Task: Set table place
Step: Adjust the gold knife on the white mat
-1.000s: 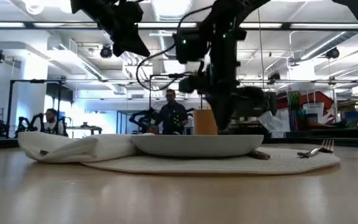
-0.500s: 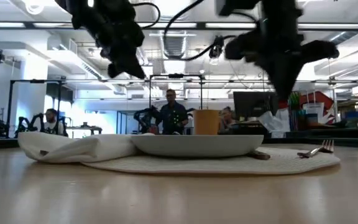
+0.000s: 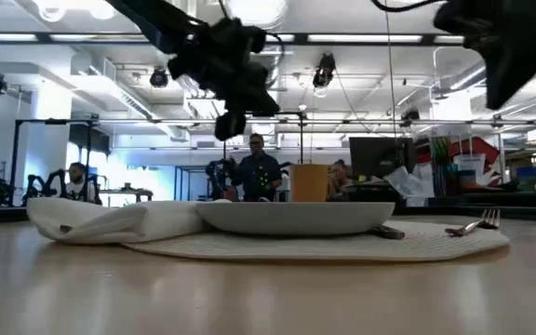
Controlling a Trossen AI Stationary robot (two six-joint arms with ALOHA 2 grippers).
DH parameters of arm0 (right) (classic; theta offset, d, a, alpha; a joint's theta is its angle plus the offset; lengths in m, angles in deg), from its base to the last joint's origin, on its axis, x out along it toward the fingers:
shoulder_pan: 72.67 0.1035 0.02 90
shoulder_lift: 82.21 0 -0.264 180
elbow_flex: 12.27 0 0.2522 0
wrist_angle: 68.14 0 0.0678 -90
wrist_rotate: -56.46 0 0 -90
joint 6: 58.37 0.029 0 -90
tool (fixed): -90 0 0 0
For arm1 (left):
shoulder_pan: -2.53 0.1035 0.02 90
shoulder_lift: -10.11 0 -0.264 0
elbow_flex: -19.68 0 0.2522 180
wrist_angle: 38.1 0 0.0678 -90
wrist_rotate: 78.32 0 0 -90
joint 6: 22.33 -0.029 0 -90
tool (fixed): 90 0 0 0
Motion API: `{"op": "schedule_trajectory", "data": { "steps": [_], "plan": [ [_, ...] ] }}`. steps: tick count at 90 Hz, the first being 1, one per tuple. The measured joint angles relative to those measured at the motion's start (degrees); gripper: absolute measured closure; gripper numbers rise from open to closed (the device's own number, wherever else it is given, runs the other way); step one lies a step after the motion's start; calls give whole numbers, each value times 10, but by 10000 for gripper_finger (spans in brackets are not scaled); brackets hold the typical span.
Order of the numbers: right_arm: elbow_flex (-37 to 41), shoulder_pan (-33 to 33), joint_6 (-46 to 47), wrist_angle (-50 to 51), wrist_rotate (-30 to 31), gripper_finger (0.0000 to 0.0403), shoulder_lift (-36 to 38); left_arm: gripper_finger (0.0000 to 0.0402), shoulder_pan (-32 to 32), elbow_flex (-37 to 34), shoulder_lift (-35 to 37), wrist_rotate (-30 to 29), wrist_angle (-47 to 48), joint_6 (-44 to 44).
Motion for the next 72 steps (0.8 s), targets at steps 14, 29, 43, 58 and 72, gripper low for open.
{"op": "schedule_trajectory", "data": {
  "steps": [14,29,43,58,72],
  "plan": [
    [47,22,-9,-47,-2,403,2,402,-23,28,-33,5,23,25],
    [101,30,-56,-144,7,403,-11,402,-51,25,-28,4,37,37],
    [133,27,-95,-237,46,403,-34,402,-76,17,-7,-4,48,21],
    [137,9,-188,-317,50,403,-63,402,-94,14,-6,-35,105,-19],
    [124,-31,-157,-382,47,403,-92,402,-108,4,-8,-95,192,-68]
  ]
}}
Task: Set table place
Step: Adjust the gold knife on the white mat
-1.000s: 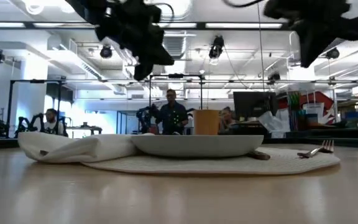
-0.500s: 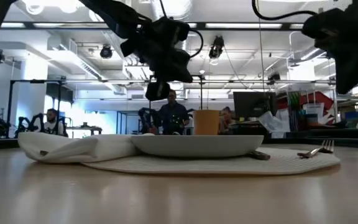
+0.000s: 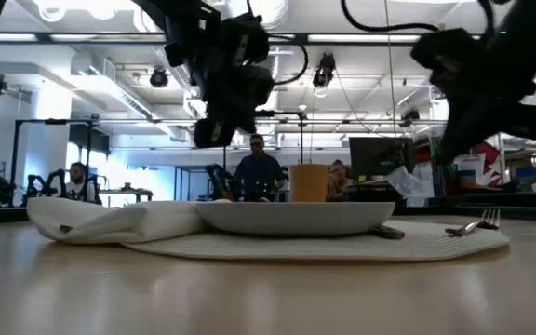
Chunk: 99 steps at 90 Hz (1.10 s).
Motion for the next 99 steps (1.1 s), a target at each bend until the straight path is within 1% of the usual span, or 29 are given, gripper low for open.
{"op": "schedule_trajectory", "data": {
  "steps": [6,16,30,36,48,52,62,69,75,84,89,99],
  "plan": [
    [-6,-22,-8,-28,1,403,-14,402,-2,-14,2,-21,20,-43],
    [-23,-56,-11,-59,1,403,-41,402,0,-47,15,-26,40,-79],
    [-56,-99,-4,-59,-4,403,-91,402,-1,-105,64,-26,38,-142],
    [-76,-116,-4,-64,-17,403,-117,402,-1,-133,90,-26,35,-160],
    [-110,-139,-6,-56,-31,403,-165,402,4,-183,147,-29,-12,-168],
    [-125,-145,-18,-55,-37,403,-179,402,5,-195,164,-30,-32,-168],
    [-171,-158,-76,-5,-72,396,-215,402,10,-215,206,-31,-72,-168],
    [-200,-165,-115,53,-81,376,-239,402,11,-216,225,-43,-93,-173],
    [-227,-172,-148,77,-83,348,-255,402,13,-217,243,-68,-93,-185],
    [-262,-187,-211,116,-83,295,-268,402,14,-212,261,-92,-108,-198],
    [-282,-195,-244,113,-83,264,-276,402,15,-214,268,-101,-114,-200],
    [-309,-212,-256,139,-83,205,-278,402,15,-213,274,-139,-164,-200]
  ]
}}
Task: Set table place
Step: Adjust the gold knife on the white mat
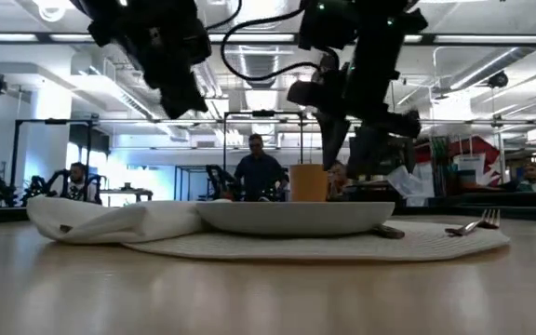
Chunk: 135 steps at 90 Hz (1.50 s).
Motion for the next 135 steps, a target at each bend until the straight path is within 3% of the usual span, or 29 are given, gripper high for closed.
{"op": "schedule_trajectory", "data": {
  "steps": [21,41,73,135],
  "plan": [
    [-10,-25,27,89,-3,114,-12,402,1,0,-1,-52,-8,19],
    [5,-34,62,111,-35,90,-19,402,2,0,-3,-87,5,14],
    [-3,-26,104,51,-106,116,-97,402,3,0,-3,-92,34,-2],
    [-30,-29,126,78,-97,197,-127,402,3,-1,-3,-118,49,-30]
  ]
}}
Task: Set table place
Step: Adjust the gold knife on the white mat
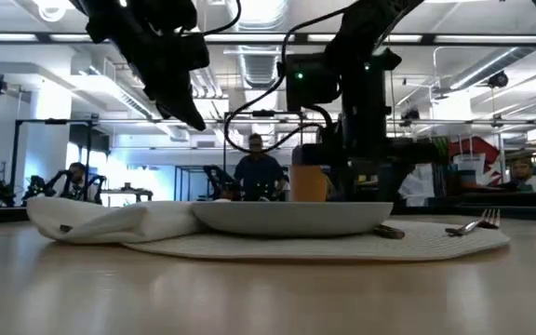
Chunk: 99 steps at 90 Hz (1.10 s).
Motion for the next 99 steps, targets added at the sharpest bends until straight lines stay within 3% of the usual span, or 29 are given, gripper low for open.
{"op": "schedule_trajectory", "data": {
  "steps": [36,99],
  "plan": [
    [-7,-1,6,5,-4,227,-15,402,0,-1,-1,-13,-3,0],
    [-6,-1,-9,-6,-7,393,-16,402,0,-1,-1,-14,-5,-1]
  ]
}}
